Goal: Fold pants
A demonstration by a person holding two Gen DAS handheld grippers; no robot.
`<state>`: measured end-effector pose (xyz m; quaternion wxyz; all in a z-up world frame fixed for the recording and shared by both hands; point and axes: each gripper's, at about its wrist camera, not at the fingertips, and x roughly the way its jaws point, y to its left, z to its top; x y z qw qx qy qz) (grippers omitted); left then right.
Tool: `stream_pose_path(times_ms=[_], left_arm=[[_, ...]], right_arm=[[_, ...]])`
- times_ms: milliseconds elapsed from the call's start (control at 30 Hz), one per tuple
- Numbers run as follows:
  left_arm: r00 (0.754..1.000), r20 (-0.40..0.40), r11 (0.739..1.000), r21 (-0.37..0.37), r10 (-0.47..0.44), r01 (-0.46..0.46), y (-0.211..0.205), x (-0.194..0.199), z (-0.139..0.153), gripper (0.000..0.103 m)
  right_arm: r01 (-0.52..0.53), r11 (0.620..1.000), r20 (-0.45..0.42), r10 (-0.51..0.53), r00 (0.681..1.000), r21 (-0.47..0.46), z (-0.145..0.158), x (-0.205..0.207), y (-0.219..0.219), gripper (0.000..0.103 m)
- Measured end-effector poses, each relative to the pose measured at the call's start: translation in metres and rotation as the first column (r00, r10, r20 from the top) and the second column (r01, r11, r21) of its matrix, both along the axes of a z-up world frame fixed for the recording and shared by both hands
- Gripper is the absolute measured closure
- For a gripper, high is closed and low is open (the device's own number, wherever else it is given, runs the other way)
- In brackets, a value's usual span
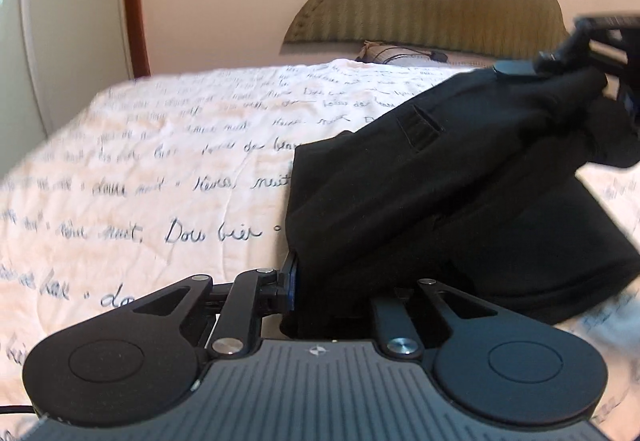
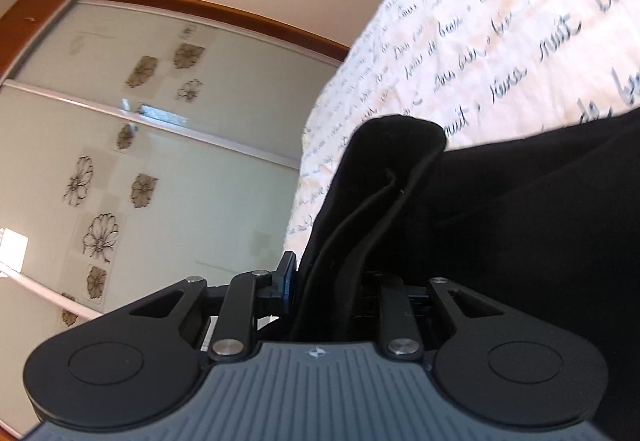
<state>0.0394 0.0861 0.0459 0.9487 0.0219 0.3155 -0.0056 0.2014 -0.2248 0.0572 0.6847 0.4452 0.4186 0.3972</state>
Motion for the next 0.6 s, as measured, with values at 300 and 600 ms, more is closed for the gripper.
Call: stream_pose_path(times_ms=[300,600], left_arm=[[0.988,0.027,0.989,0.019,-0.15,0.149,-0.057,0.002,0.019,0.083],[0.968,-0.016,0.958,0.141,-0.25,0.249,-0.101,-0.004,-0.018,0.068]], right_arm=[[0.084,0.996,-0.032,-0.085,0.996,-0.024,-0.006,-0.004,-0.047,0.081],[0.141,0.979,-0.145,-0.162,0.976,-0.144,-0.052,-0.016,-0.091,0.081]])
